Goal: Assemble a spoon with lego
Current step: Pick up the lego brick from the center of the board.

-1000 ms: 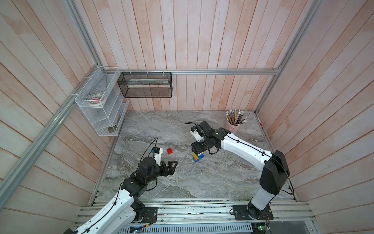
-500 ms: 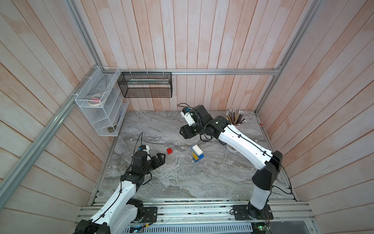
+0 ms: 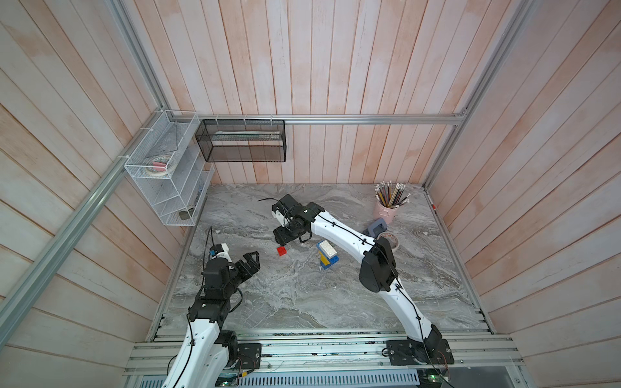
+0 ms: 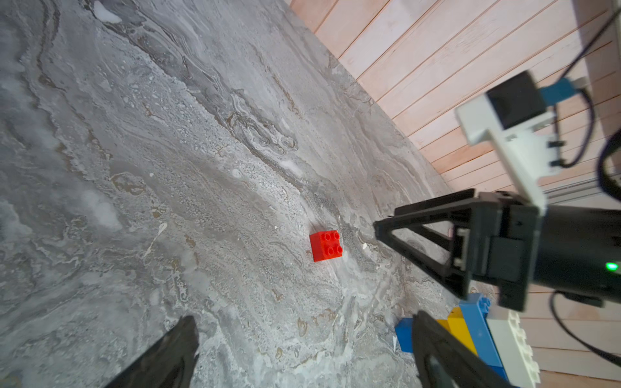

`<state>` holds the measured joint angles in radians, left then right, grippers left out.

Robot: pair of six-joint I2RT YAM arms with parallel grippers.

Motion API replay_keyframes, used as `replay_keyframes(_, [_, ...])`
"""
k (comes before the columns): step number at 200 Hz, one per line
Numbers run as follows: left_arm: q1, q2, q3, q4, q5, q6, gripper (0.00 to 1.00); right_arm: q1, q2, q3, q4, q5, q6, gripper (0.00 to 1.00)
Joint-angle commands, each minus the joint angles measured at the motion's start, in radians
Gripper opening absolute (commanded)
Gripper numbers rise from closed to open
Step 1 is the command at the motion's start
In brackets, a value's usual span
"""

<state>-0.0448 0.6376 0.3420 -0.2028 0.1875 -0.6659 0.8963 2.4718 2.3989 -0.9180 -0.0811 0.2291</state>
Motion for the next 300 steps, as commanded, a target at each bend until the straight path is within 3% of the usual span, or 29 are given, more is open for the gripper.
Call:
replay_keyframes(1, [0.005, -0.023, -0.021, -0.017, 0.024, 0.026, 1.00, 0.007, 0.037, 0.037, -0.030, -0.005, 0.025, 0.67])
replay_keyframes(178, [0.005, -0.026, -0.027, 0.002, 0.078, 0.037, 1.00, 0.060, 0.160, -0.001, 0.055, 0.104, 0.053, 0.52])
replay_keyframes(300, [0.005, -0.027, -0.031, 0.010, 0.087, 0.046, 1.00, 0.069, 0.155, -0.011, 0.041, 0.117, 0.033, 0.23])
